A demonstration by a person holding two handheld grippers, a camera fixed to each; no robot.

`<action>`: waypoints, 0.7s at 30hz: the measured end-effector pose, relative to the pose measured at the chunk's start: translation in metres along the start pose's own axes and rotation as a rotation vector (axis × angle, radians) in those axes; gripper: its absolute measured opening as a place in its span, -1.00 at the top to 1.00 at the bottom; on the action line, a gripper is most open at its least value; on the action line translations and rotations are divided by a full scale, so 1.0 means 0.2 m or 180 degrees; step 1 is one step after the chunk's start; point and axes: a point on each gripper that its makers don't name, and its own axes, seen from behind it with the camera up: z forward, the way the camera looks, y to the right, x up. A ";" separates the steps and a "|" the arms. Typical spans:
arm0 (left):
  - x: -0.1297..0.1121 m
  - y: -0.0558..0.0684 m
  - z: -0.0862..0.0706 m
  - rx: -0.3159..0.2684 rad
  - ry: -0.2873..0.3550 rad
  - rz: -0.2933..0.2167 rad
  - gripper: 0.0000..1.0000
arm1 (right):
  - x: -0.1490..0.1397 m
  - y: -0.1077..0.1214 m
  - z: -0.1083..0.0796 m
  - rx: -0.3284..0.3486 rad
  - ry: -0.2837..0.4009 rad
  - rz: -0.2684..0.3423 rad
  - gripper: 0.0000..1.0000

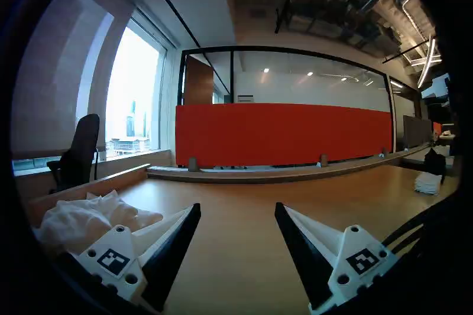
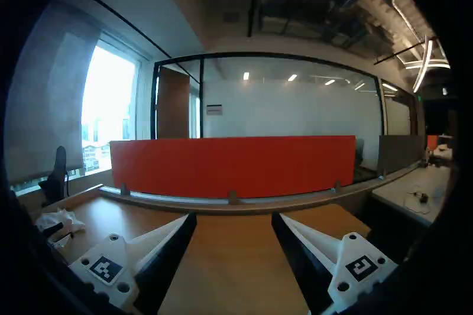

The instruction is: Fold towel

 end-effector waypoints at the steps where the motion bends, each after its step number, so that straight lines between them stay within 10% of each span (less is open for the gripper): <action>1: 0.00 0.00 0.00 0.0000 -0.0002 -0.0002 -0.86 | 0.00 0.00 0.00 0.0000 -0.0005 -0.0003 -0.96; 21: -0.06 0.00 0.01 0.0030 -0.0050 0.0013 -0.86 | -0.01 0.01 0.01 -0.0010 -0.0002 0.0002 -0.96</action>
